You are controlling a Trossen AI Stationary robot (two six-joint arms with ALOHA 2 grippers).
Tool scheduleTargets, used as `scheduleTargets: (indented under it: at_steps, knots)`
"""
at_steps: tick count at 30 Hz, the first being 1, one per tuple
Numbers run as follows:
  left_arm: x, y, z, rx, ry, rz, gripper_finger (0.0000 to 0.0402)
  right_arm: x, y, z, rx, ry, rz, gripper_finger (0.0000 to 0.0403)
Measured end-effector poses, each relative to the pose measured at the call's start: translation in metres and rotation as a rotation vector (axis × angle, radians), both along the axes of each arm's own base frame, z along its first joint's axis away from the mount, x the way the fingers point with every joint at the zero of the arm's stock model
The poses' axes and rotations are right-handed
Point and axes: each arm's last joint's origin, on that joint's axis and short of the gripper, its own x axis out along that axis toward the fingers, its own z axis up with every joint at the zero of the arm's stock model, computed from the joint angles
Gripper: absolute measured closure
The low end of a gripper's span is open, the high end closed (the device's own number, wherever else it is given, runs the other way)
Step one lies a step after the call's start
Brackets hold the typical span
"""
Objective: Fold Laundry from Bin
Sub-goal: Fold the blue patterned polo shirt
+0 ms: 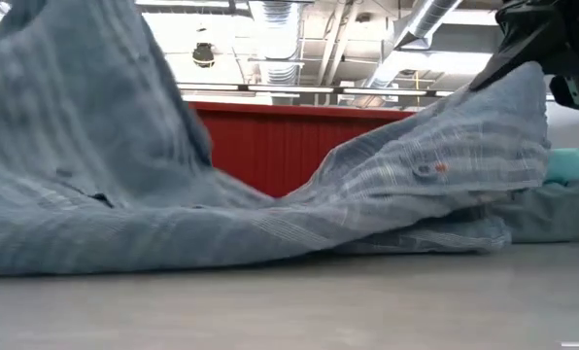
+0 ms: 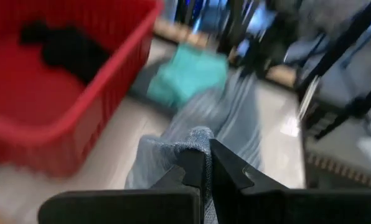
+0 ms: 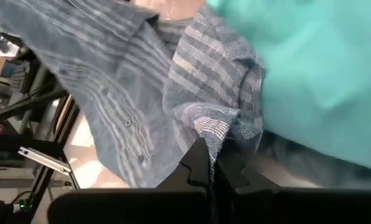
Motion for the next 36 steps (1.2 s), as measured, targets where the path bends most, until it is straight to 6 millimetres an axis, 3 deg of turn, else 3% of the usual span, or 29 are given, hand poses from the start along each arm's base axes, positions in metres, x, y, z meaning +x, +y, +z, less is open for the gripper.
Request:
scheduleTargets:
  at_steps: [5, 8, 10, 12, 14, 15, 17, 19, 21, 23, 26, 36]
  knots:
    - [0.009, -0.001, 0.021, 0.047, -0.203, 0.082, 0.0401, 0.000, -0.023, 0.020, -0.054, -0.150, -0.170, 0.0384]
    - [0.016, -0.002, 0.037, 0.091, -0.329, 0.194, 0.0401, -0.003, -0.042, 0.046, -0.120, -0.296, -0.271, 0.0384]
    - [0.019, -0.003, 0.050, 0.140, -0.427, 0.170, 0.0401, -0.005, -0.053, 0.071, -0.227, -0.371, -0.248, 0.0384]
    - [0.021, -0.014, 0.062, 0.211, -0.559, -0.188, 0.0402, -0.006, -0.048, 0.101, -0.409, -0.447, 0.002, 0.0384]
    - [0.028, -0.035, 0.067, 0.209, -0.686, -0.682, 0.0402, -0.010, -0.020, 0.110, -0.489, -0.526, 0.299, 0.0384]
    - [0.035, -0.046, 0.062, 0.161, -0.657, -0.826, 0.0402, -0.015, -0.003, 0.104, -0.474, -0.492, 0.367, 0.0384]
    - [0.047, -0.061, 0.034, 0.016, -0.378, -0.865, 0.0402, -0.028, 0.023, 0.073, -0.377, -0.309, 0.433, 0.0384]
    - [0.053, -0.070, -0.006, -0.020, -0.012, -0.702, 0.0402, -0.042, 0.034, 0.028, -0.241, -0.079, 0.341, 0.0384]
    - [0.056, -0.069, -0.036, 0.006, 0.223, -0.490, 0.0402, -0.058, 0.028, -0.011, -0.089, 0.121, 0.125, 0.0384]
    - [0.053, -0.062, -0.059, 0.013, 0.397, -0.336, 0.0402, -0.065, 0.024, -0.027, -0.003, 0.240, -0.031, 0.0384]
    - [0.055, -0.058, -0.070, 0.003, 0.425, -0.217, 0.0402, -0.055, 0.027, -0.032, 0.018, 0.258, -0.076, 0.0384]
    - [0.040, -0.039, -0.052, 0.033, 0.206, -0.004, 0.0402, -0.020, 0.000, -0.012, -0.067, 0.315, -0.215, 0.0384]
